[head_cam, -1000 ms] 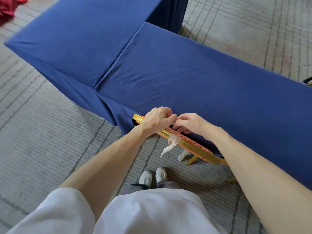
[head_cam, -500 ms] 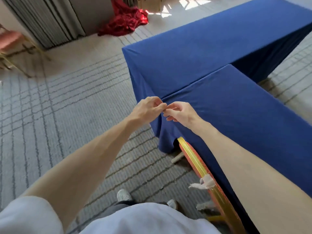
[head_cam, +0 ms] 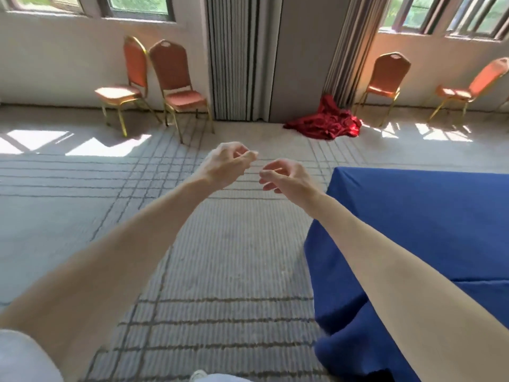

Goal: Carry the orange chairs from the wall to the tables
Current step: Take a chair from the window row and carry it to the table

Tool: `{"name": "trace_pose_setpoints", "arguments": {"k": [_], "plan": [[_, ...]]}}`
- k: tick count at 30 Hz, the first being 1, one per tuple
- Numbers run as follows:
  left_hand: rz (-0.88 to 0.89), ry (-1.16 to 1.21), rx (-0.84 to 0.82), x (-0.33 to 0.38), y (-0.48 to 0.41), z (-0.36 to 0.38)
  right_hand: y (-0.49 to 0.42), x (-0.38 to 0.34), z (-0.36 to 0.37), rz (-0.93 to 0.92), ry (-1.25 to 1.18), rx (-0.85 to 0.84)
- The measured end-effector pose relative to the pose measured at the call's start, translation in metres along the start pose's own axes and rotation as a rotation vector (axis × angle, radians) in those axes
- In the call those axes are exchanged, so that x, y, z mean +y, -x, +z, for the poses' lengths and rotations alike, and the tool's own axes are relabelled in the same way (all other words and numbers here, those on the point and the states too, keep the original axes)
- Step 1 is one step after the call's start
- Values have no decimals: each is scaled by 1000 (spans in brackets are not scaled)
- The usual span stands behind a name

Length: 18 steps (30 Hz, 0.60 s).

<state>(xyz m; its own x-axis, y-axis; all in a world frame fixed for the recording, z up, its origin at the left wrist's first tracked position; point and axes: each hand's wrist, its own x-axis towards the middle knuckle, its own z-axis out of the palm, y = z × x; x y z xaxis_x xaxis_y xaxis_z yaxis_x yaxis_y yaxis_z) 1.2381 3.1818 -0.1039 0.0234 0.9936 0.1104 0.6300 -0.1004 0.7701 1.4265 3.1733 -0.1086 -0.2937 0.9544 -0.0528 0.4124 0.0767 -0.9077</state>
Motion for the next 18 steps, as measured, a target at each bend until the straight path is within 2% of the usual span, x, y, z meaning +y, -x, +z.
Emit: {"name": "trace_pose_setpoints", "arguments": {"k": [9,14,18], "plan": [[-229,262,303,-129,-35,-220,-161,-122,170,-205,2,-131],[-296,273,436,-197,-47,-297,-236,-158,266,-263,-47,-233],[-364,261,481,-261,-77,-340,-306,-173,336,-281,-45,-312]]}}
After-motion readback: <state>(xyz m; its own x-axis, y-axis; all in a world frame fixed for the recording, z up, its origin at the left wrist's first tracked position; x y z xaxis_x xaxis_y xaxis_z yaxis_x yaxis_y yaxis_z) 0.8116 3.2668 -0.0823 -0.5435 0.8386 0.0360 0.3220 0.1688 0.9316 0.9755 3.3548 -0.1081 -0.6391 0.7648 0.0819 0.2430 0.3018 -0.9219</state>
